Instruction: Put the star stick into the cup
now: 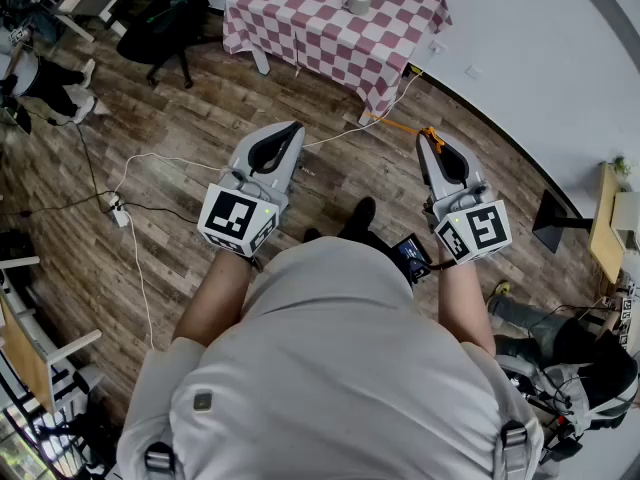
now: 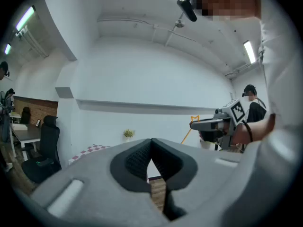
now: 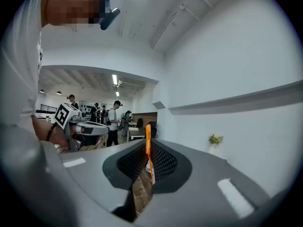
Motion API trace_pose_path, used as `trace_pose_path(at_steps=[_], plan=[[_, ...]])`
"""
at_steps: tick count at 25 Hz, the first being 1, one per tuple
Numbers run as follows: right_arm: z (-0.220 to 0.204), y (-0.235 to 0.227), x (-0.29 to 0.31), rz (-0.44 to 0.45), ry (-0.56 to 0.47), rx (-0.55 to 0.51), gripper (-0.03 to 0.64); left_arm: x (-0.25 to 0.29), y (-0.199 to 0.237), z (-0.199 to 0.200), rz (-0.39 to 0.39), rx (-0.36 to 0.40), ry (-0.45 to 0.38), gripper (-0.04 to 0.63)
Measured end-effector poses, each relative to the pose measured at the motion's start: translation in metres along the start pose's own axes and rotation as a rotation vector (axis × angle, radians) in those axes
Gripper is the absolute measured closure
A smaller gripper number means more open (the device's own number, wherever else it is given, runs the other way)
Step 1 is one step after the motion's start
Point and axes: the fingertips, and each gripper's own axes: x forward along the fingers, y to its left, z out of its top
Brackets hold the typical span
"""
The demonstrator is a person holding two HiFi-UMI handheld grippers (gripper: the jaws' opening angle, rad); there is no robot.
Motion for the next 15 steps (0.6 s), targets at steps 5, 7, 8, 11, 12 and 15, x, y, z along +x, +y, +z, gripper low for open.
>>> trace_pose_path(at_steps=[5, 7, 8, 11, 12, 15], plan=[[-0.002, -0.011, 0.008, 0.003, 0.006, 0.003, 0.588, 0.01, 0.003, 0.0, -0.011, -0.006, 0.004, 0.591], [-0.004, -0.015, 0.01, 0.007, 0.012, 0.001, 0.588, 0.015, 0.002, -0.001, -0.024, -0.008, 0.006, 0.591], [-0.006, -0.018, 0.012, 0.009, 0.015, 0.002, 0.588, 0.018, 0.002, -0.002, -0.027, -0.008, 0.008, 0.591], [-0.011, -0.028, 0.015, 0.01, 0.02, 0.009, 0.588, 0.029, 0.002, -0.005, -0.028, -0.011, 0.017, 0.591], [-0.012, -0.031, 0.016, 0.01, 0.021, 0.01, 0.588, 0.033, 0.002, -0.006, -0.028, -0.013, 0.021, 0.591], [-0.015, -0.041, 0.021, 0.017, 0.021, 0.013, 0.588, 0.047, 0.005, -0.009, -0.027, -0.019, 0.032, 0.591]])
